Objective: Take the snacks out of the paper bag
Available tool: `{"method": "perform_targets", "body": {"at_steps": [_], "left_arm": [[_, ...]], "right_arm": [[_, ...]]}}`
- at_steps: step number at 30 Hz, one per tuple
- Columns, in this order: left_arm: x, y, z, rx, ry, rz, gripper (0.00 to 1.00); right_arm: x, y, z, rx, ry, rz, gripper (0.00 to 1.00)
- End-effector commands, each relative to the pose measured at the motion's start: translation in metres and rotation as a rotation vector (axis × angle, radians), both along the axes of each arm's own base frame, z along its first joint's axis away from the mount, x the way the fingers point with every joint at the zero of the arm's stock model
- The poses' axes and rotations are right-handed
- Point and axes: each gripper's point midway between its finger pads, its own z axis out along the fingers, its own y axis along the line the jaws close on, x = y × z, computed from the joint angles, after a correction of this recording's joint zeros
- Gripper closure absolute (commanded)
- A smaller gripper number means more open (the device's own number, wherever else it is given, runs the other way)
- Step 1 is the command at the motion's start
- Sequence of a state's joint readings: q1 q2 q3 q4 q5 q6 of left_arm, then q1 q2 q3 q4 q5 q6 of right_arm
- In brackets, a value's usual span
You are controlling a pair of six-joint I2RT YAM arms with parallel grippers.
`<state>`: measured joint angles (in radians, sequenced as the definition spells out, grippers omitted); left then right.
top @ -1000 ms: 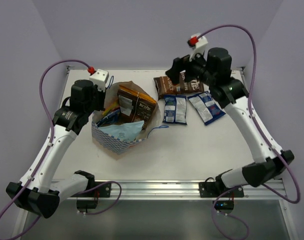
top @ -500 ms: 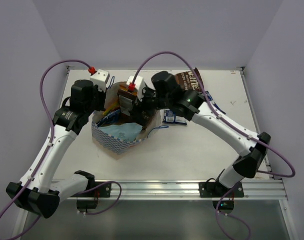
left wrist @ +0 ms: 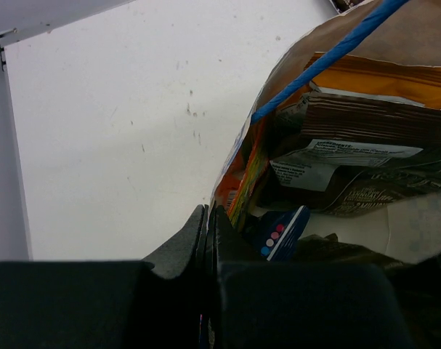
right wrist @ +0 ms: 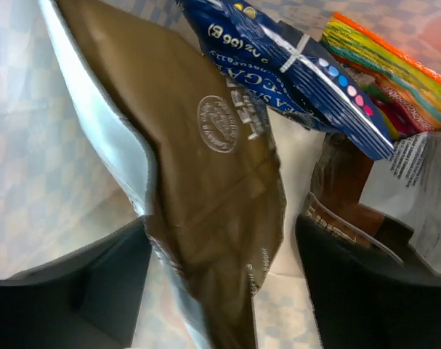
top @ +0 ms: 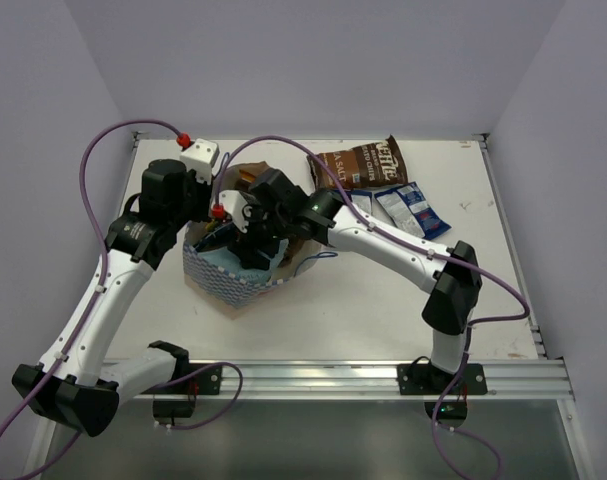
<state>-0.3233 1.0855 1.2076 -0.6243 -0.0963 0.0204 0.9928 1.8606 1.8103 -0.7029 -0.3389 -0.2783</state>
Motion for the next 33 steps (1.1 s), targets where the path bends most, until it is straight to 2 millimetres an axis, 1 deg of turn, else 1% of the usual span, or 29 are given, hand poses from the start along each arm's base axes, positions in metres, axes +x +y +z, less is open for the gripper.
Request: {"method": "perform_targets", "body": {"at_steps": [1,3,4,5,6,10,11,14,15,17,18,20,21,24,25,26,27,28,30,31,32,33], "left_arm": [[0.008,-0.008,0.066,-0.064,-0.206,-0.032,1.00],[0.008,-0.006,0.065,-0.058,-0.206,-0.024,1.00],[0.008,-0.006,0.065,-0.055,-0.207,-0.022,1.00],[0.008,-0.005,0.065,-0.051,-0.208,-0.019,1.00],[0.008,-0.002,0.065,-0.043,-0.210,-0.007,1.00],[0.008,0.004,0.068,-0.026,-0.221,0.015,1.00],[0.008,0.004,0.068,-0.023,-0.221,0.018,1.00],[0.008,0.007,0.071,-0.018,-0.228,0.029,1.00],[0.009,0.008,0.071,-0.012,-0.230,0.036,1.00],[0.010,0.010,0.071,-0.006,-0.229,0.044,1.00],[0.010,0.012,0.070,0.000,-0.227,0.053,1.00],[0.011,0.013,0.068,0.006,-0.221,0.062,1.00],[0.011,0.015,0.067,0.010,-0.219,0.069,1.00],[0.011,0.018,0.065,0.017,-0.218,0.089,1.00],[0.011,0.019,0.063,0.019,-0.214,0.094,1.00],[0.012,0.019,0.062,0.021,-0.211,0.097,1.00],[0.012,0.021,0.060,0.022,-0.207,0.107,1.00],[0.012,0.021,0.061,0.023,-0.207,0.110,1.00],[0.013,0.021,0.058,0.022,-0.200,0.116,1.00],[0.013,0.022,0.059,0.023,-0.200,0.117,1.00],[0.013,0.022,0.058,0.022,-0.199,0.119,1.00],[0.013,0.023,0.059,0.024,-0.201,0.124,1.00]], "right_arm": [[-0.001,0.005,0.012,0.013,-0.031,0.043,0.44],[-0.004,0.004,0.013,0.017,-0.032,0.054,0.73],[-0.006,0.000,0.021,0.034,-0.043,0.056,0.83],[-0.008,-0.001,0.028,0.048,-0.052,0.057,0.97],[-0.012,-0.006,0.042,0.077,-0.068,0.060,1.00],[-0.022,-0.019,0.079,0.143,-0.107,0.066,1.00],[-0.026,-0.027,0.099,0.181,-0.134,0.064,1.00],[-0.032,-0.040,0.128,0.230,-0.180,0.054,1.00],[-0.037,-0.050,0.147,0.263,-0.208,0.051,1.00],[-0.044,-0.060,0.169,0.308,-0.233,0.055,1.00],[-0.051,-0.070,0.188,0.348,-0.260,0.052,1.00],[-0.054,-0.082,0.211,0.396,-0.306,0.031,1.00],[-0.058,-0.095,0.230,0.438,-0.338,0.008,1.00],[-0.051,-0.117,0.268,0.529,-0.422,-0.085,1.00],[-0.053,-0.131,0.291,0.593,-0.467,-0.116,1.00],[-0.050,-0.140,0.301,0.619,-0.487,-0.147,1.00],[-0.037,-0.154,0.313,0.644,-0.515,-0.231,1.00],[-0.034,-0.169,0.333,0.704,-0.561,-0.283,1.00],[-0.009,-0.199,0.349,0.739,-0.614,-0.449,1.00],[-0.001,-0.212,0.358,0.771,-0.650,-0.510,1.00],[0.016,-0.231,0.361,0.771,-0.676,-0.604,1.00],[0.031,-0.243,0.361,0.769,-0.702,-0.690,1.00]]}}
